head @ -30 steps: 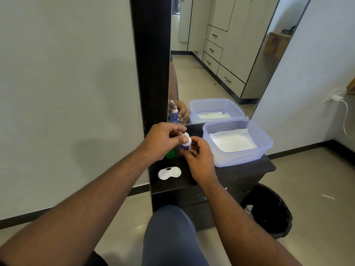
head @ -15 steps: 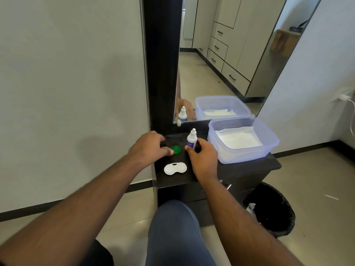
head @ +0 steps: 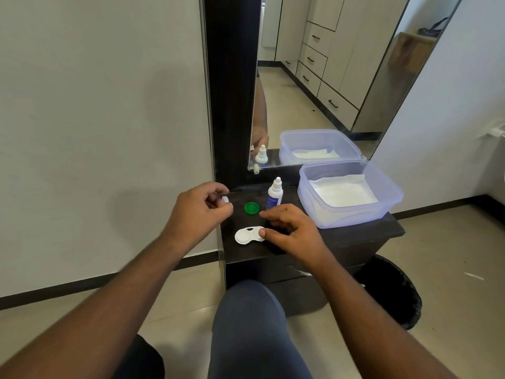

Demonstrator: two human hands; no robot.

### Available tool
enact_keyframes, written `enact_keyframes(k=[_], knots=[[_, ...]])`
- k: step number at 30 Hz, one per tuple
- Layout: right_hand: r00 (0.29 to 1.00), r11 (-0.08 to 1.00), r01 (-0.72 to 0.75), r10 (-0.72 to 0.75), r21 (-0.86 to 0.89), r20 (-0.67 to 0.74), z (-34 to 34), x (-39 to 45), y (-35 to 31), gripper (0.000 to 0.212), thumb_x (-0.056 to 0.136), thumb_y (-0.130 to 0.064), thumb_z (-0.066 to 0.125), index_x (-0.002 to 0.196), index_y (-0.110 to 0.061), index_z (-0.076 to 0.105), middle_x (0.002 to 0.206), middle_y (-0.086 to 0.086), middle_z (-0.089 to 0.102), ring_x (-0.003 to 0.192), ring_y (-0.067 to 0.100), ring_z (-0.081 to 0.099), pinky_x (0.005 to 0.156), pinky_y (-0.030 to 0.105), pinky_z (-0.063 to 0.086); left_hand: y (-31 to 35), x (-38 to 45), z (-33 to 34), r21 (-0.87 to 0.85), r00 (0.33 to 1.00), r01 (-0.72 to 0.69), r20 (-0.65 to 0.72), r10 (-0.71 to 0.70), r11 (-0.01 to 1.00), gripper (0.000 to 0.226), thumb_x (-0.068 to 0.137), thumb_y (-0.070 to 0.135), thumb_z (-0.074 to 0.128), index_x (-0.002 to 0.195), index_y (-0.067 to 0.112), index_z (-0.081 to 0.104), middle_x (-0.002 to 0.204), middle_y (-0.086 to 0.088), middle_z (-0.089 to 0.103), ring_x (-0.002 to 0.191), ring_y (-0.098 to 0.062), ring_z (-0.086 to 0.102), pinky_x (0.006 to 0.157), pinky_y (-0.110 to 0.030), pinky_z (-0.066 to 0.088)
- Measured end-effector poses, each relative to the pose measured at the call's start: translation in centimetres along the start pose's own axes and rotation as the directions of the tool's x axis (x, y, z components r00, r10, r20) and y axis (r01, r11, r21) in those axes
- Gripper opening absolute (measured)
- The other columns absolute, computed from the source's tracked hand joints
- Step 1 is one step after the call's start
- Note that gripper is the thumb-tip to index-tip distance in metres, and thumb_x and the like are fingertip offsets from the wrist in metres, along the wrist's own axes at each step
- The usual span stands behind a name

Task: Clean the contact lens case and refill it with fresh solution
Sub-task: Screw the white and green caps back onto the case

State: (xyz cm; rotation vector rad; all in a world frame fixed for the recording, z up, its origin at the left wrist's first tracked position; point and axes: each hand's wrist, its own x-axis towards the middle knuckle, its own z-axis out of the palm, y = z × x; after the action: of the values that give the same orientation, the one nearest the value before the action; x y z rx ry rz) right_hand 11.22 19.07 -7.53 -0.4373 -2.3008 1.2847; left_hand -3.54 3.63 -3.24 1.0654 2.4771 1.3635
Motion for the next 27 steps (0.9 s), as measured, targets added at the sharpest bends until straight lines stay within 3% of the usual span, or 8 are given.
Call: enact_keyframes(k=[2, 5, 10, 12, 15, 21, 24, 27], knots=[[0.994, 0.997, -0.020, 0.027, -0.069, 0.106, -0.6, 0.2, -0.1, 0.037, 0.075, -0.025, 0.080, 0.111, -0.029, 0.069, 0.110, -0.019, 0.056, 0.104, -0.001, 0.056, 0.089, 0.013, 0.048, -0.1, -1.7, -0.5, -0.042, 1.000, -0.030, 0.004, 0.030, 0.999, 0.025, 0.081, 0.020, 0.071, 0.103, 0.032, 0.068, 0.079, 0.009, 0.067, 0.074, -0.004, 0.062, 0.062, -0.006, 0.046], [0.984, 0.986, -0.017, 0.046, -0.166, 0.171, -0.7, 0.5, -0.2, 0.042, 0.074, -0.026, 0.081, 0.114, -0.028, 0.068, 0.113, -0.022, 0.053, 0.108, -0.004, 0.052, 0.089, 0.009, 0.043, -0.9, -3.4, -0.7, -0.096, 1.000, -0.029, 0.002, 0.029, 0.995, 0.016, 0.077, 0.020, 0.077, 0.092, 0.024, 0.073, 0.081, 0.009, 0.070, 0.075, -0.004, 0.063, 0.064, -0.008, 0.049], [0.986, 0.965, -0.012, 0.055, -0.263, 0.156, -0.3, 0.5, -0.5, 0.048, 0.074, -0.025, 0.080, 0.119, -0.023, 0.065, 0.120, -0.014, 0.052, 0.115, 0.002, 0.048, 0.098, 0.020, 0.042, -1.8, -5.3, 1.0, -0.121, 0.998, -0.055, -0.035, 0.051, 0.991, 0.021, 0.074, 0.025, 0.080, 0.092, 0.022, 0.070, 0.086, 0.018, 0.069, 0.084, 0.000, 0.064, 0.072, -0.011, 0.051], [0.989, 0.957, -0.001, 0.044, -0.290, 0.143, -0.1, 0.5, -0.6, 0.048, 0.074, -0.025, 0.080, 0.120, -0.022, 0.066, 0.121, -0.013, 0.051, 0.115, 0.003, 0.047, 0.098, 0.019, 0.041, -2.0, -5.4, 1.8, -0.082, 0.996, -0.086, -0.034, 0.083, 0.993, 0.024, 0.075, 0.027, 0.079, 0.097, 0.024, 0.068, 0.090, 0.025, 0.064, 0.091, 0.007, 0.060, 0.077, -0.006, 0.048], [0.988, 0.950, -0.009, 0.057, -0.313, 0.146, 0.1, 0.6, -0.7, 0.046, 0.074, -0.026, 0.080, 0.118, -0.021, 0.067, 0.119, -0.014, 0.050, 0.114, 0.001, 0.046, 0.093, 0.011, 0.037, -2.1, -5.1, 2.5, -0.088, 0.995, -0.093, -0.035, 0.090, 0.992, 0.026, 0.076, 0.025, 0.078, 0.100, 0.025, 0.068, 0.094, 0.021, 0.067, 0.094, 0.007, 0.060, 0.082, -0.008, 0.048], [0.985, 0.942, -0.021, 0.078, -0.334, 0.157, 0.1, 0.6, -0.8, 0.039, 0.074, -0.026, 0.080, 0.111, -0.021, 0.070, 0.119, -0.015, 0.048, 0.113, 0.000, 0.044, 0.086, 0.006, 0.034, -1.7, -4.8, 3.4, -0.075, 0.995, -0.104, -0.020, 0.102, 0.992, 0.023, 0.076, 0.026, 0.078, 0.097, 0.023, 0.068, 0.092, 0.016, 0.067, 0.089, -0.002, 0.059, 0.076, -0.021, 0.049], [0.985, 0.943, -0.016, 0.073, -0.332, 0.159, 0.1, 0.6, -0.8, 0.037, 0.075, -0.026, 0.079, 0.110, -0.022, 0.070, 0.118, -0.016, 0.048, 0.114, 0.000, 0.044, 0.088, 0.008, 0.035, -1.7, -4.7, 3.6, -0.055, 0.995, -0.095, -0.009, 0.094, 0.994, 0.025, 0.075, 0.026, 0.079, 0.097, 0.022, 0.068, 0.093, 0.014, 0.067, 0.088, -0.003, 0.059, 0.076, -0.020, 0.048], [0.985, 0.947, -0.012, 0.065, -0.320, 0.157, 0.1, 0.5, -0.9, 0.037, 0.074, -0.025, 0.080, 0.110, -0.020, 0.070, 0.119, -0.013, 0.051, 0.116, 0.004, 0.046, 0.097, 0.018, 0.041, -1.9, -4.8, 3.6, -0.036, 0.996, -0.088, 0.010, 0.089, 0.995, 0.026, 0.075, 0.026, 0.079, 0.098, 0.023, 0.067, 0.094, 0.015, 0.065, 0.087, 0.000, 0.058, 0.074, -0.014, 0.047]])
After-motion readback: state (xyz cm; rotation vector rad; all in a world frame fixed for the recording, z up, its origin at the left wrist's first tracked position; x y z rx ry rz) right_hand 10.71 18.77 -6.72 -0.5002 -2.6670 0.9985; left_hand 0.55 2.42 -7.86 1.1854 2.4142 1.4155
